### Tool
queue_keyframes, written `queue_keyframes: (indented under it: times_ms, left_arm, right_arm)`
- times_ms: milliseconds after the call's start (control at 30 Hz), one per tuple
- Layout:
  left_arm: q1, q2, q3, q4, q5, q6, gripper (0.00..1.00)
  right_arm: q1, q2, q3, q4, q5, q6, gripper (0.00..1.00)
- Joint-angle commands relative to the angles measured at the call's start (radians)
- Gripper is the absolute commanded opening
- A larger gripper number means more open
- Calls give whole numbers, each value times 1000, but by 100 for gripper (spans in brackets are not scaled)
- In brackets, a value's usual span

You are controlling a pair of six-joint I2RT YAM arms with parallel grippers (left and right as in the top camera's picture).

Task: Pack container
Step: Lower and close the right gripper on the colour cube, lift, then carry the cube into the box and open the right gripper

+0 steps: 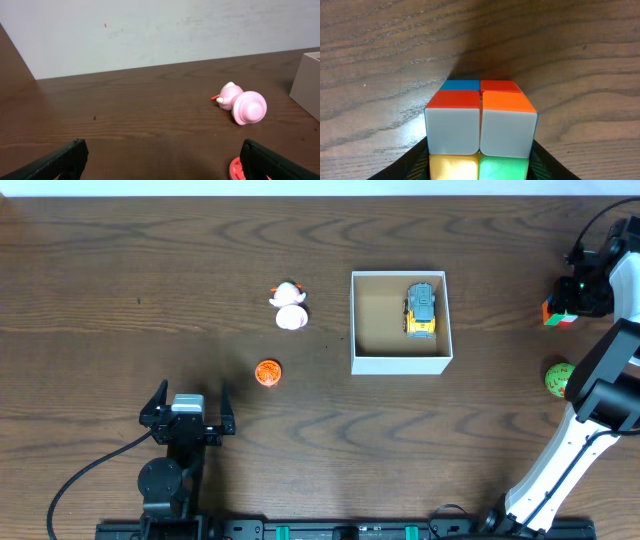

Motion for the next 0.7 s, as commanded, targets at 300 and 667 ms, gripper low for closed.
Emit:
queue_keyframes:
  times_ms: [300,667]
  left_arm:
    - [5,0,-17,-31,10,10,98]
    - [5,0,-17,-31,10,10,98]
  right_arm:
    - [54,-10,104,-71,-13,31,41]
    - [199,-42,378,-260,-143,43,40]
